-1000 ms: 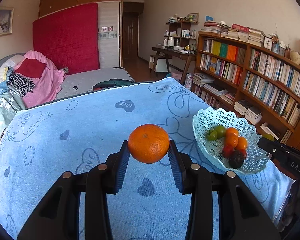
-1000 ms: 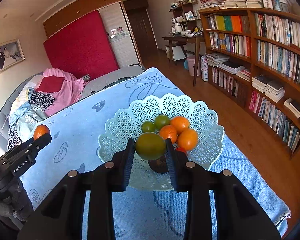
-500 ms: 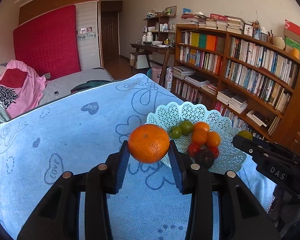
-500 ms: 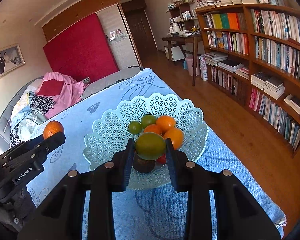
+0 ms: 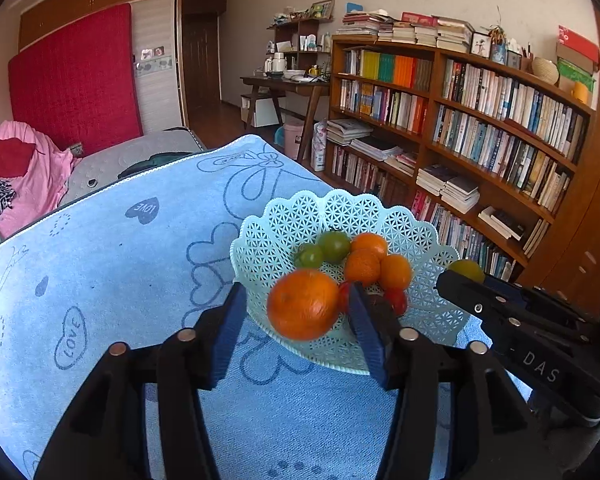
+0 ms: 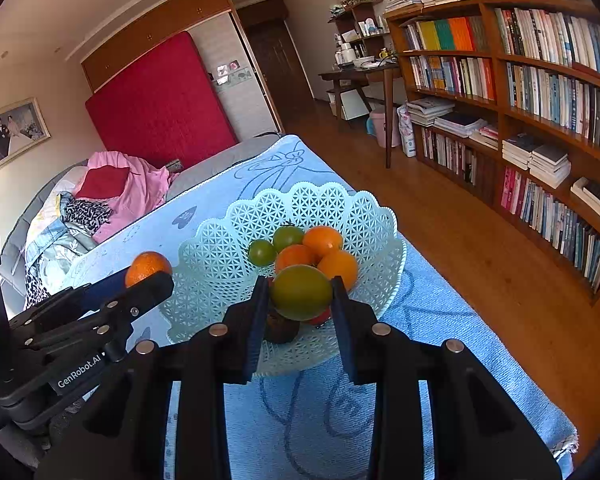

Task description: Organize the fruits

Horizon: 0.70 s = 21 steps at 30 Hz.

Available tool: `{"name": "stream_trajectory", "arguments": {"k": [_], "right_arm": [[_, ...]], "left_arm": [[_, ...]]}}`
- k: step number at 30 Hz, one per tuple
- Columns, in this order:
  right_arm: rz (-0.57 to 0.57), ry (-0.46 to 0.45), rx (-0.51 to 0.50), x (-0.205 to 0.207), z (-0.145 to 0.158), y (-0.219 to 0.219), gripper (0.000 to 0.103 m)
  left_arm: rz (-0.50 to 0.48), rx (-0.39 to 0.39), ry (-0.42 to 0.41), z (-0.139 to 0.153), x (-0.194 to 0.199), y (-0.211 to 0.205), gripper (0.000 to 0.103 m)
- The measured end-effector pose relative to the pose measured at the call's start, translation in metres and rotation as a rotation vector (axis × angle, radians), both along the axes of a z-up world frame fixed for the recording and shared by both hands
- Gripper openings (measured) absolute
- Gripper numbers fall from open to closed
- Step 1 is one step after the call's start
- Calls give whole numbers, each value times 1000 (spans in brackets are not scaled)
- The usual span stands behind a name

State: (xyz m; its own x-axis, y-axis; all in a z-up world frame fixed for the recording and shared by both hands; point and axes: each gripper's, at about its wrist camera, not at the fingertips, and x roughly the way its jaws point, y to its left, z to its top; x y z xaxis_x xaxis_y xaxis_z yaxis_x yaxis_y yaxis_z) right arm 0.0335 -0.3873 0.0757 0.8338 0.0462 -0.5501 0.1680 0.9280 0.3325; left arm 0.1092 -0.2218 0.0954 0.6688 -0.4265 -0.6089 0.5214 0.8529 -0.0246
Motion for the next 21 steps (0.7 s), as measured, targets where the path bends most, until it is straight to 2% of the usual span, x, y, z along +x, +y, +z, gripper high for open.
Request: {"name": "stream_trajectory", "arguments": {"k": [2,4,7,12,14,17,21], "right_arm": [[-18,-12,15,-2,-1,-5,57],[-35,-20,33,-4,0,-10,68],[-50,-16,34,-5,-1,-13,71],[-57,-9,54,-4,-1,-14,85],[-53,-9,62,-3,-2,-13,95],[-69,1,57,-2,-2,-12,99],[-82,21,65,-1,-4,-15,100]], "left_arm": [[2,-7,-6,1,0,1,65],[8,-11,-3,0,0,4,66],[44,-30,3,0,2,13,69],[135,-29,-14,-1,7,27,88],[162,-21,-24,-3,10,32,89],[193,-1,-20,-7,14,38,89],[223,16,-42,-9,14,43,95]]}}
